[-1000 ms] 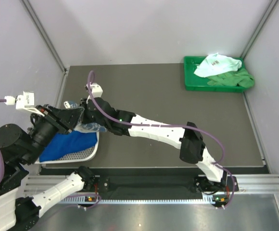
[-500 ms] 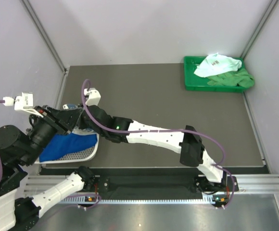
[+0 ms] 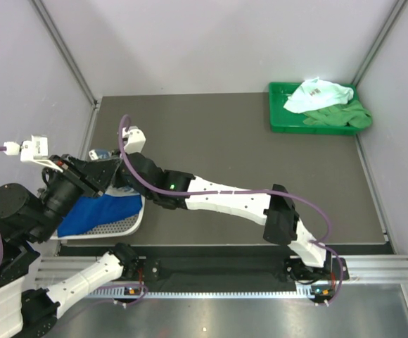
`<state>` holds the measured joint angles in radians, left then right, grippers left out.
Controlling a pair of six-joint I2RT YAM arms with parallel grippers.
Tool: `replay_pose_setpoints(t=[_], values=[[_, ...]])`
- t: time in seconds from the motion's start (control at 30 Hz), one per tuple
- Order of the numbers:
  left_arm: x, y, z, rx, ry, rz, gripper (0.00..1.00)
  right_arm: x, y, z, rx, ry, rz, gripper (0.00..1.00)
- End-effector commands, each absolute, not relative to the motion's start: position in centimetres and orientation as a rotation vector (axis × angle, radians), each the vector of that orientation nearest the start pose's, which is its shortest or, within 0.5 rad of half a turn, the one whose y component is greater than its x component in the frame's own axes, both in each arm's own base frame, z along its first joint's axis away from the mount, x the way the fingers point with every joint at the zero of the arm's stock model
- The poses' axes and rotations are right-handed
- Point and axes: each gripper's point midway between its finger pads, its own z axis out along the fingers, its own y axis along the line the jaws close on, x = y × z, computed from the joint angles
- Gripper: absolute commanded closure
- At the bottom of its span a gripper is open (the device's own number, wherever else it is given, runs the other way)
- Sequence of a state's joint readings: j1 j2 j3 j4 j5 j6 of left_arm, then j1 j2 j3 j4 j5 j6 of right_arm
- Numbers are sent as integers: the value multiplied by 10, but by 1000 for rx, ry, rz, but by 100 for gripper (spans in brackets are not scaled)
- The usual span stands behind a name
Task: Fold and stack the towels
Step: Neatly place the folded towel into the bin
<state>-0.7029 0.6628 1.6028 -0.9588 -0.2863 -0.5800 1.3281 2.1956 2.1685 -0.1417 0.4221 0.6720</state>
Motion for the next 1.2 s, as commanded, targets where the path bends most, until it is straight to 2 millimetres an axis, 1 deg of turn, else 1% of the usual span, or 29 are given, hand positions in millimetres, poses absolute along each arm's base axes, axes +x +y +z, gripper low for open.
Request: replay_pose_setpoints(t=[0.0, 0.17, 0.2, 0.23, 0.43, 0.47, 0.5, 0.53, 0.6, 0.73, 0.8, 0.83, 0.87, 0.93, 0.97, 1.0, 1.03, 1.07, 1.1, 1.13, 1.17], values=[[130, -73, 484, -126, 1585, -784, 63, 182, 620, 390, -246, 1690, 1240, 100], [130, -74, 484, -125, 1586, -785, 63, 179, 629, 381, -256, 1704, 1273, 100], [130, -74, 484, -125, 1586, -785, 63, 178, 631, 376, -257, 1715, 1269, 100], [130, -74, 484, -126, 1585, -784, 63, 176, 633, 377, -260, 1713, 1274, 100], [131, -74, 483, -125, 1588, -779, 63, 175, 643, 360, -276, 1738, 1276, 100], [132, -74, 482, -124, 1591, -777, 63, 175, 644, 360, -275, 1736, 1281, 100], [132, -75, 481, -124, 1591, -780, 63, 174, 648, 354, -283, 1744, 1281, 100], [132, -75, 481, -123, 1593, -780, 63, 174, 649, 354, -289, 1742, 1290, 100], [133, -76, 480, -122, 1594, -779, 63, 176, 654, 344, -298, 1750, 1299, 100], [134, -76, 479, -127, 1595, -774, 63, 172, 665, 329, -334, 1759, 1352, 99], [135, -77, 477, -124, 1599, -769, 63, 173, 670, 315, -351, 1780, 1355, 99], [136, -77, 477, -126, 1599, -769, 63, 172, 673, 318, -350, 1760, 1384, 99], [137, -78, 476, -125, 1600, -767, 63, 170, 678, 309, -370, 1771, 1395, 99], [138, -77, 476, -126, 1598, -762, 63, 170, 682, 307, -390, 1761, 1438, 99], [140, -79, 474, -124, 1604, -760, 63, 170, 685, 299, -397, 1770, 1443, 99], [140, -79, 473, -126, 1605, -760, 63, 175, 687, 295, -392, 1771, 1453, 99], [141, -80, 473, -127, 1604, -760, 63, 173, 690, 296, -409, 1761, 1485, 98], [142, -81, 470, -124, 1609, -754, 63, 173, 694, 285, -421, 1772, 1495, 98], [143, -80, 470, -127, 1609, -751, 63, 178, 695, 284, -413, 1772, 1511, 98], [143, -81, 470, -127, 1609, -751, 63, 178, 698, 280, -427, 1777, 1528, 98], [145, -82, 468, -126, 1613, -747, 63, 179, 701, 271, -435, 1781, 1539, 96]])
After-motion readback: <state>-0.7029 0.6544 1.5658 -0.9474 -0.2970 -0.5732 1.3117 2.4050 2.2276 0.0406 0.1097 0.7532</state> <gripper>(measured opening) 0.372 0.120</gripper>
